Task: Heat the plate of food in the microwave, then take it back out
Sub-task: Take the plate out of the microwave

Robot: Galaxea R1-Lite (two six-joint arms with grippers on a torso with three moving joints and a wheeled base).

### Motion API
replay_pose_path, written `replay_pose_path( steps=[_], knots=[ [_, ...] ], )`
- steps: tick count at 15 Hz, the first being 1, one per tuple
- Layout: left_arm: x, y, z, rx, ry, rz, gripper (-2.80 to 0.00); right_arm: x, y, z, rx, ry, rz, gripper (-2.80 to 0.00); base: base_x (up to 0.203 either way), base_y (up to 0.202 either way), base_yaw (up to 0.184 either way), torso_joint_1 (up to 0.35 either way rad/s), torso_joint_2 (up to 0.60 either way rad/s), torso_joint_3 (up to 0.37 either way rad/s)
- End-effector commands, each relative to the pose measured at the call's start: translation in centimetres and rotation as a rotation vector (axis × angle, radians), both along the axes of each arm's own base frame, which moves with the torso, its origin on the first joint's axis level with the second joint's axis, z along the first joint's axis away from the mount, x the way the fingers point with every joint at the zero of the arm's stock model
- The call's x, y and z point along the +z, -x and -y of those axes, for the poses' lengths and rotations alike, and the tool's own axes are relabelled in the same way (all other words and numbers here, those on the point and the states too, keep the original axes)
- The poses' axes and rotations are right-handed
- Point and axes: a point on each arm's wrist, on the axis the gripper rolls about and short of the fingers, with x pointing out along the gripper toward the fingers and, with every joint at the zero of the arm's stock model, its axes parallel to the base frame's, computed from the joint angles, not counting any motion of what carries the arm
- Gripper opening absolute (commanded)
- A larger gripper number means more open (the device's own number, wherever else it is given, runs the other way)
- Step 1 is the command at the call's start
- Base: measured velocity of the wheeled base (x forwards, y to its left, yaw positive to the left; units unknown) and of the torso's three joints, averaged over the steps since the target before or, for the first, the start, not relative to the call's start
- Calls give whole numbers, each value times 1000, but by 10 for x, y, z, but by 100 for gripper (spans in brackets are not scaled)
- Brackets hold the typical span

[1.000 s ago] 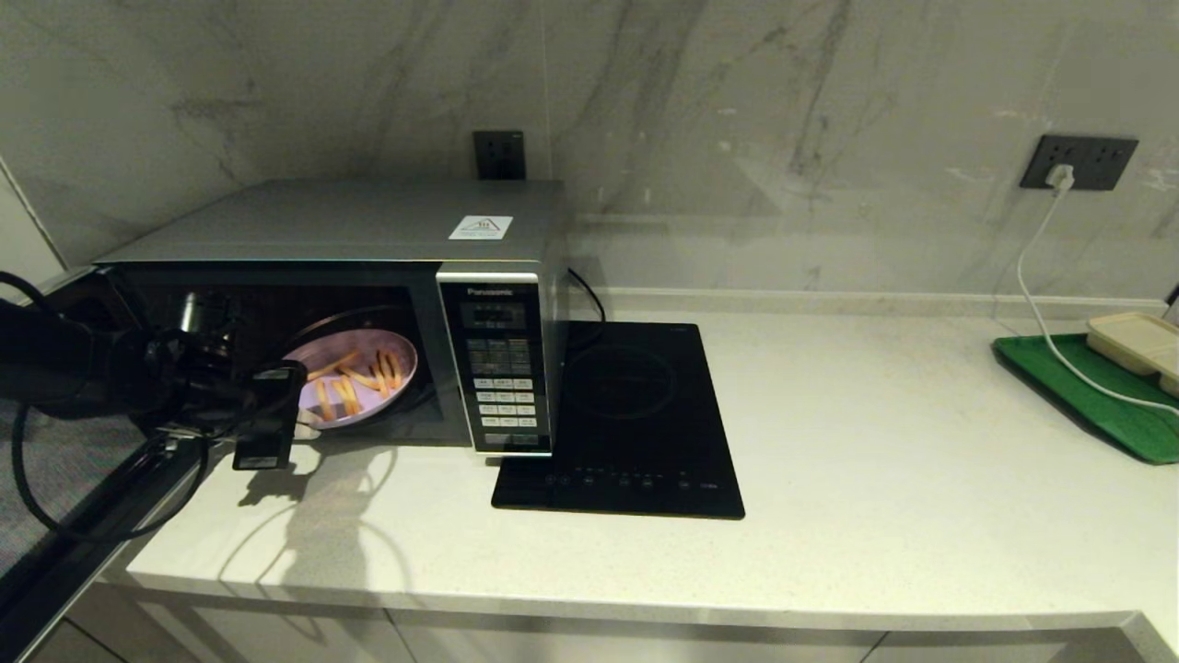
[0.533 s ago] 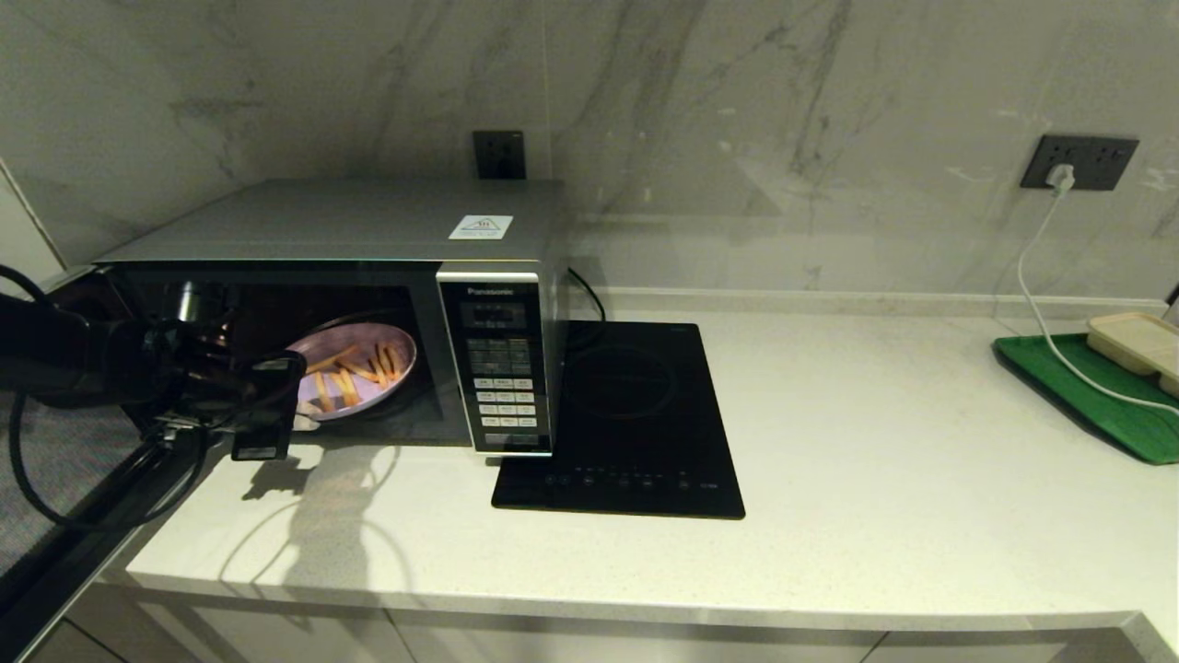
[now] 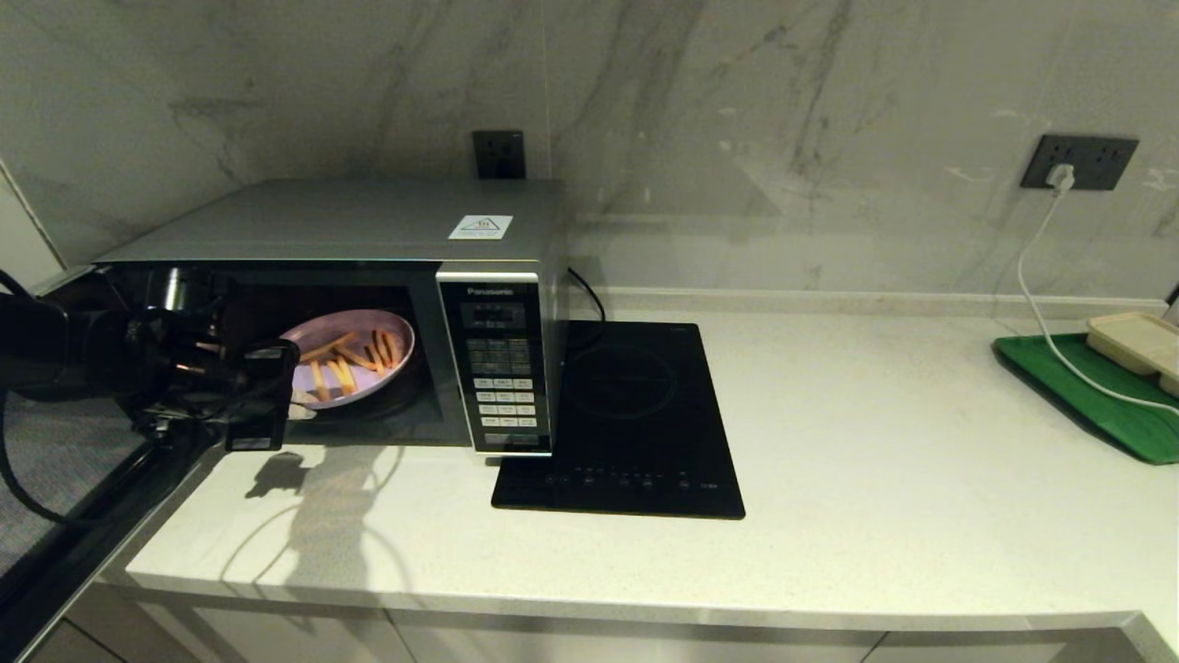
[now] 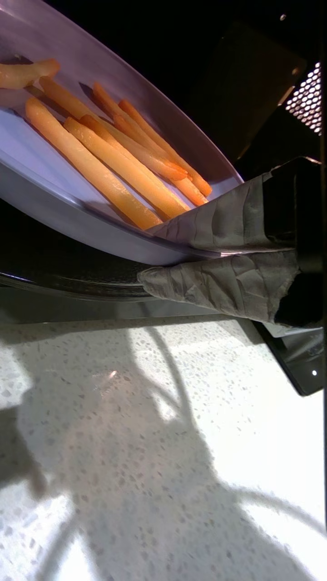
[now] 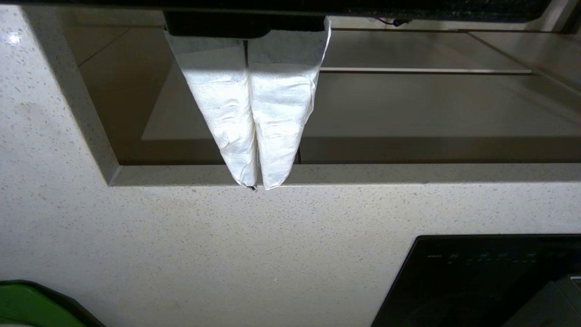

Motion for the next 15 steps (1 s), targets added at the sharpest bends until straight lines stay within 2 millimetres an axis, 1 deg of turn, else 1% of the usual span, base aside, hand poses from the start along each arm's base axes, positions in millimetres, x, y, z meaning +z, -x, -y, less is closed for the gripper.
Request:
replay_pose_path(
  steps=[1,6,10,15],
  knots=[
    [11,8,1,7,8,5,-280,0,0,0,0,0,-2,-280,0,0,0,0,0,0],
    [14,30,4,-8,30,-13,-280,0,0,0,0,0,-2,-280,0,0,0,0,0,0],
    [23,52,7,-16,36,-2,-280,0,0,0,0,0,-2,-280,0,0,0,0,0,0],
    [25,85,10,-12,36,-16,-280,0,0,0,0,0,-2,-280,0,0,0,0,0,0]
  ],
)
